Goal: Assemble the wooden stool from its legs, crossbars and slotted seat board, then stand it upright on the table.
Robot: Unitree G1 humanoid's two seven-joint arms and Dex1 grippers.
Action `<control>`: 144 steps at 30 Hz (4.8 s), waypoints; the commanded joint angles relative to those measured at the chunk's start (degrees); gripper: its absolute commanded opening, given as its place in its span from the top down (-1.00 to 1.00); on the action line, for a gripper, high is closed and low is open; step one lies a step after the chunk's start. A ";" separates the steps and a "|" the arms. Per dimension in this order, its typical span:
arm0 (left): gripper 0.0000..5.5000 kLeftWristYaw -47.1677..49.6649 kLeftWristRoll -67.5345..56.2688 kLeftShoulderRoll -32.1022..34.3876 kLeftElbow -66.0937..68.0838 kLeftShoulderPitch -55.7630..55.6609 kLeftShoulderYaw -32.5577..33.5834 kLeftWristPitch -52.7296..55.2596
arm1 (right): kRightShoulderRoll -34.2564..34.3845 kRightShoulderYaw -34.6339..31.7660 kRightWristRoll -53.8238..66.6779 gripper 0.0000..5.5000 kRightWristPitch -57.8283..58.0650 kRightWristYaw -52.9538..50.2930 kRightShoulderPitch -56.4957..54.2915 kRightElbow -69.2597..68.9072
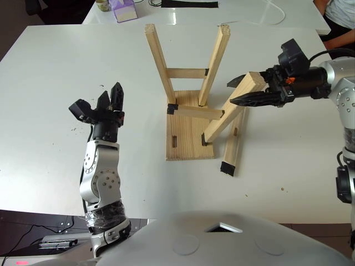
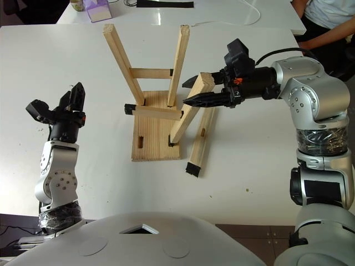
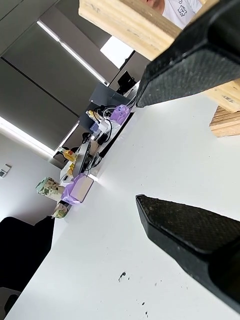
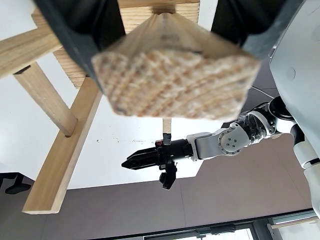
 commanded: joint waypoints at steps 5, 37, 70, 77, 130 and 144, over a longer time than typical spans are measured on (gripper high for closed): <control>-0.18 1.25 2.43 -2.82 -1.24 2.11 -3.34 -2.14 | -1.96 6.74 -5.04 0.26 -1.91 -0.37 0.63 -10.07; -0.18 0.77 1.99 0.73 -0.46 5.35 0.73 -3.32 | -11.70 -6.25 -2.30 -0.41 -1.59 -8.66 18.23 -8.38; -0.18 10.85 5.35 -9.52 -3.75 19.06 -10.12 -15.74 | -12.65 16.36 -32.36 -0.41 -25.67 0.94 12.75 -0.48; -0.18 11.29 5.37 -8.92 -2.41 17.65 -10.38 -16.75 | -5.70 8.67 -25.44 -0.41 -8.74 -7.81 9.83 7.31; -0.18 9.09 -14.59 14.48 -6.15 -17.42 -1.02 1.11 | 23.93 -34.23 20.39 0.24 5.33 -51.91 -1.61 8.96; -0.18 -4.95 -48.02 25.37 13.34 -58.43 -7.99 33.45 | 14.53 -22.33 31.05 0.24 12.13 -33.05 -3.36 -7.11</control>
